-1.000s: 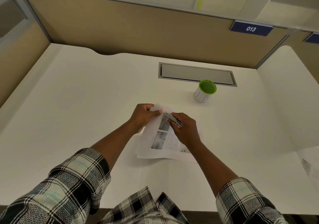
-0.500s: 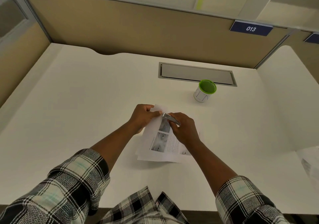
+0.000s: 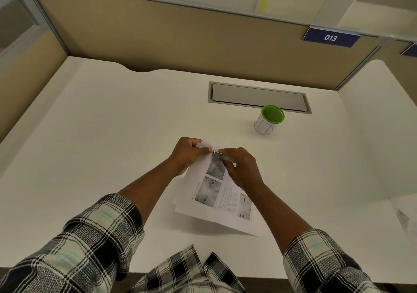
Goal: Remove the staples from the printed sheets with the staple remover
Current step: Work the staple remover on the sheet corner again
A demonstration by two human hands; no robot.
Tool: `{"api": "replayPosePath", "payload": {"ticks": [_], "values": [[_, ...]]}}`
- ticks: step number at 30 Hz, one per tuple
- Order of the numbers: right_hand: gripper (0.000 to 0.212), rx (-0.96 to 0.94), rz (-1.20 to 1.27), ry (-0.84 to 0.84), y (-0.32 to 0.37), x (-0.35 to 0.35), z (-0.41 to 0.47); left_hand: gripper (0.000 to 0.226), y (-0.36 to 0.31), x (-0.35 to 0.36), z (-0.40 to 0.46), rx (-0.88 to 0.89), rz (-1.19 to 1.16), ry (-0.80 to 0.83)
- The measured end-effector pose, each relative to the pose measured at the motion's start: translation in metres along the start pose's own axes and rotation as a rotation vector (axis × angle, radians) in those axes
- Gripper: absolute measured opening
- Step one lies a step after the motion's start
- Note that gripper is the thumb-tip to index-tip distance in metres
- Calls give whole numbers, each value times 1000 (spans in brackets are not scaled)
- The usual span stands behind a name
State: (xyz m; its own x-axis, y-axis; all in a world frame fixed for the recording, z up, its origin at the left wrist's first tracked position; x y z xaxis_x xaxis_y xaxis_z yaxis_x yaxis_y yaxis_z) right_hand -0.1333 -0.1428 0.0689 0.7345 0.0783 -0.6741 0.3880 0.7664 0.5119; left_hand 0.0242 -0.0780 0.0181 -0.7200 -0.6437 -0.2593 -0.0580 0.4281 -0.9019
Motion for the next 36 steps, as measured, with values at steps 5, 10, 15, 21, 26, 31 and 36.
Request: {"api": "replayPosePath", "payload": {"ticks": [5,10,15,21,26,31,36], "values": [[25,-37,4,-10,-2,-2,1,49,4,1,3,-27,-1,6],[28,-142,2,5,13,2,1,48,4,6,1,-22,5,25],[24,-90,-10,-44,6,1,-2,58,5,4,4,-46,-33,38],[25,29,-4,-32,-8,-2,-5,60,5,7,5,-40,-11,63],[24,119,20,7,-16,-2,-6,68,8,8,6,-105,-77,65],[23,151,44,17,-17,-1,-7,50,8,9,2,-156,-146,93],[22,178,45,35,-17,3,-7,37,3,10,-4,-139,-166,110]]}}
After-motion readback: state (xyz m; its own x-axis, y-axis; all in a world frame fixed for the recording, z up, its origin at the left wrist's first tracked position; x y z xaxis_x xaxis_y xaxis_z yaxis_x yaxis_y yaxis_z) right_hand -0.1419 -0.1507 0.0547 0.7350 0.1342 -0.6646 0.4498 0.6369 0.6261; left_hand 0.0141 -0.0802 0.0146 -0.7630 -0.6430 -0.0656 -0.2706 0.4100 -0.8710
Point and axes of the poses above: each hand's wrist, its own z-axis towards the middle knuckle, its own x-axis out of the palm, y = z × x, the point moved 8 cm from there along z, towards the middle knuckle, and after that the axes turned 15 degrees about -y, right-handed, at the moved point
